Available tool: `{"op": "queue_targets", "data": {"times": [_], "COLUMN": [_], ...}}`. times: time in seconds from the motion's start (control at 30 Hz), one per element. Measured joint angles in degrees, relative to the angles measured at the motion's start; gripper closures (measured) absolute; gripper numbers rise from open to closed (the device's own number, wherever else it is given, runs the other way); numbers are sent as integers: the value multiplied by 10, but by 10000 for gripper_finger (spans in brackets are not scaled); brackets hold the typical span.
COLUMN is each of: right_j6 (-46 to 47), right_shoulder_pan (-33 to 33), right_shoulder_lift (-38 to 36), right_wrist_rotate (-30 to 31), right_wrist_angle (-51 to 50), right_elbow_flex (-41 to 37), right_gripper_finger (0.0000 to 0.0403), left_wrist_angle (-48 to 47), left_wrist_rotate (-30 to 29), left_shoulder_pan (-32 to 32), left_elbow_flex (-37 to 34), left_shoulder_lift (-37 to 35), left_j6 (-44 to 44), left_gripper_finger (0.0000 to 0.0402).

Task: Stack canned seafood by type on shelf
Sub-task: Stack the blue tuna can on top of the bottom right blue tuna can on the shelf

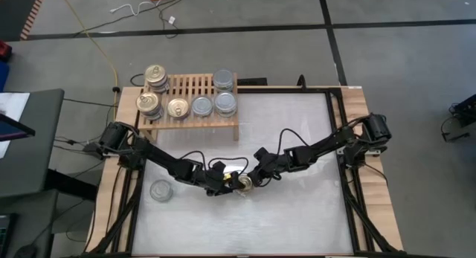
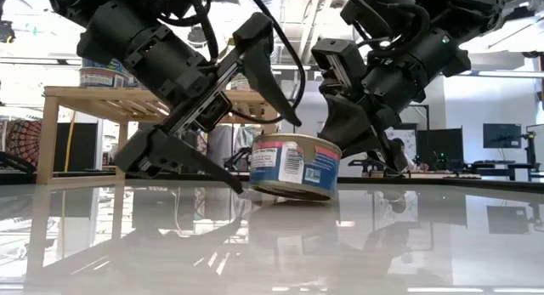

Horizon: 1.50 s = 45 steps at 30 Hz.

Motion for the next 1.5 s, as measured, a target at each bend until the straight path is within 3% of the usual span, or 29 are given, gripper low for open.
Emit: {"op": "queue_targets", "data": {"times": [1.17,1.3,1.5], "right_j6": [-9,-9,-9], "right_shoulder_pan": [11,11,11], "right_shoulder_lift": [0,0,0], "right_wrist_rotate": [0,0,-1], "right_wrist_angle": [-1,-1,-2], "right_elbow_flex": [-1,-1,-1], "right_gripper_finger": [375,375,374], "left_wrist_angle": [26,26,24], "left_wrist_rotate": [-39,-39,-36], "left_shoulder_pan": [-5,-4,-4], "left_elbow_flex": [3,3,2], "left_shoulder_lift": [25,25,25], "left_j6": [-11,-11,-6], "left_gripper_finger": [59,88,166]}}
